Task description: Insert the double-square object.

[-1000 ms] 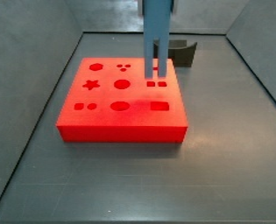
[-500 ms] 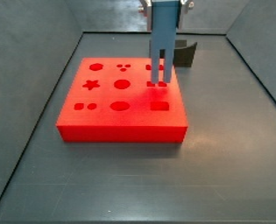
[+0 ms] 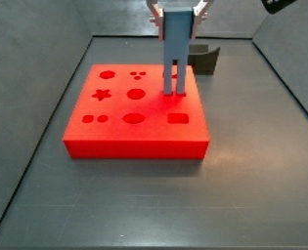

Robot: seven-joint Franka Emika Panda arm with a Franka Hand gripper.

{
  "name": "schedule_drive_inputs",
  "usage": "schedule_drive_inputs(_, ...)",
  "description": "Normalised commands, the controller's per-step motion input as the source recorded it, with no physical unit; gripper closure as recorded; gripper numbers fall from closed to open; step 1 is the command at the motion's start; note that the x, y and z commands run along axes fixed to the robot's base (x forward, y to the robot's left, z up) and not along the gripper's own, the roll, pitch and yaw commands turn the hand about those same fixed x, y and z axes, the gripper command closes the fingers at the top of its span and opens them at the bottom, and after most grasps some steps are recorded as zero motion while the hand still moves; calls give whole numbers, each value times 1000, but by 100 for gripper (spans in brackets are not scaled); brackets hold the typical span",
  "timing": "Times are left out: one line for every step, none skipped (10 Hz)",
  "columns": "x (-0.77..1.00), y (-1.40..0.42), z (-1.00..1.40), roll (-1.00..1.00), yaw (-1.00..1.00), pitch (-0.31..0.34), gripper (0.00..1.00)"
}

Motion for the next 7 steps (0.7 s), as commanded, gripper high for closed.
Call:
schedule_drive_inputs(89, -234, -34, 0, -169, 0, 100)
schedule_drive_inputs(80, -129, -20, 0, -120, 0, 100)
schedule_drive_inputs(71, -66, -20, 0, -86, 0, 100)
schedule_drive_inputs(77, 0, -63, 0, -69, 4, 100)
schedule_drive_inputs(31, 23, -171, -41, -80, 3, 100)
schedule_drive_inputs(0, 63, -214, -86, -97, 0, 100)
schedule_drive_inputs(11, 6, -34, -76, -20, 7, 100)
